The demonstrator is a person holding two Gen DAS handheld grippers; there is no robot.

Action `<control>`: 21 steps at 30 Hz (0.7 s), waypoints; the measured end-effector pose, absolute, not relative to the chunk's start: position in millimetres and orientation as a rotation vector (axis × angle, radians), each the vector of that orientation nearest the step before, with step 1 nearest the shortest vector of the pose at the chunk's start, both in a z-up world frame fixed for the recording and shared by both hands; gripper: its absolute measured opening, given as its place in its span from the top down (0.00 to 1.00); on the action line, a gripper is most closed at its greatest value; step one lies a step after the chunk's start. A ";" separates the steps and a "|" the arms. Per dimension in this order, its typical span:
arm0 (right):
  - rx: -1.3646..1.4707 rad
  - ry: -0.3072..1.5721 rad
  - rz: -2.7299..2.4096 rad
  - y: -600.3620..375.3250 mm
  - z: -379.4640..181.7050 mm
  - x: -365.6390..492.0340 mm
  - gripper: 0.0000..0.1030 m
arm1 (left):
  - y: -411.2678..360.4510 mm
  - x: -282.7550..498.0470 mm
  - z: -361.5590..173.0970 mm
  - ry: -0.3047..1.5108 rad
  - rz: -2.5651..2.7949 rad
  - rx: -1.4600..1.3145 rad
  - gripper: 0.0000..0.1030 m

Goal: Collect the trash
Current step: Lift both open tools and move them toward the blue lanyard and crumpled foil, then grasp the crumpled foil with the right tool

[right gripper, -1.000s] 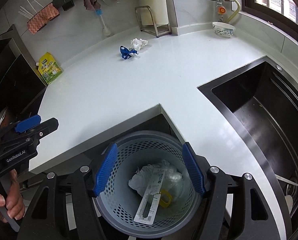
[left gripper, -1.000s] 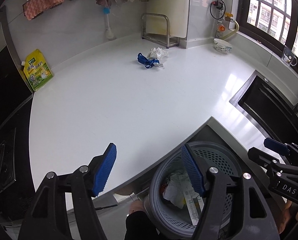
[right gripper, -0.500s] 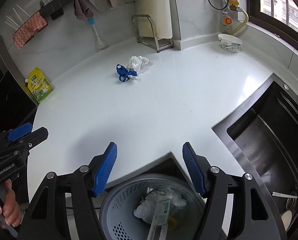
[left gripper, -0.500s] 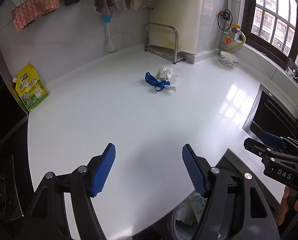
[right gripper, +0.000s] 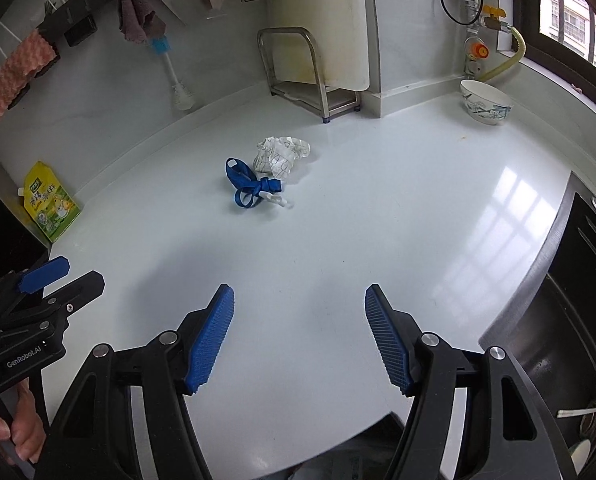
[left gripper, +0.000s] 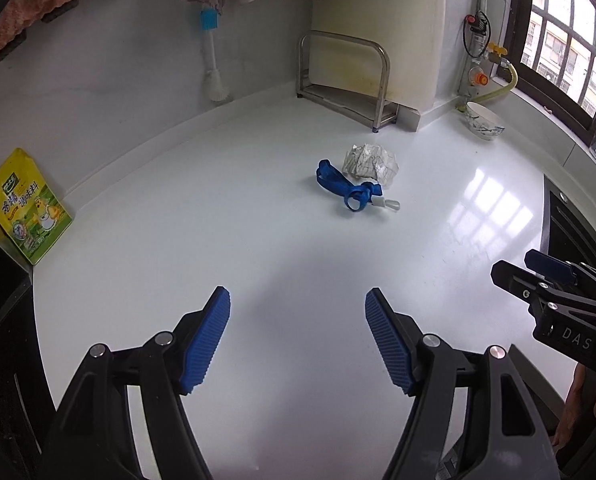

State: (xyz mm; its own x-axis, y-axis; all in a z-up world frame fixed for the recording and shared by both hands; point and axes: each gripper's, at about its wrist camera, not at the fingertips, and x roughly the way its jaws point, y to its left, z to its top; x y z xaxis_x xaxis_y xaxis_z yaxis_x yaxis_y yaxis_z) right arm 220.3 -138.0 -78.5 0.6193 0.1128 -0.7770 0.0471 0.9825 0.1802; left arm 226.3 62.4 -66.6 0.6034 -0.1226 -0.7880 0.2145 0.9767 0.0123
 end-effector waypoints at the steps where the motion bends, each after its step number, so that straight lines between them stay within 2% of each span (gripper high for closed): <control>1: 0.187 0.903 0.035 -137.0 -79.4 226.2 0.37 | 62.9 234.5 -67.4 0.903 -0.199 0.107 0.33; 21: 0.153 0.873 0.012 -147.0 -94.5 331.2 0.35 | 45.0 343.5 -95.9 0.937 -0.205 0.092 0.25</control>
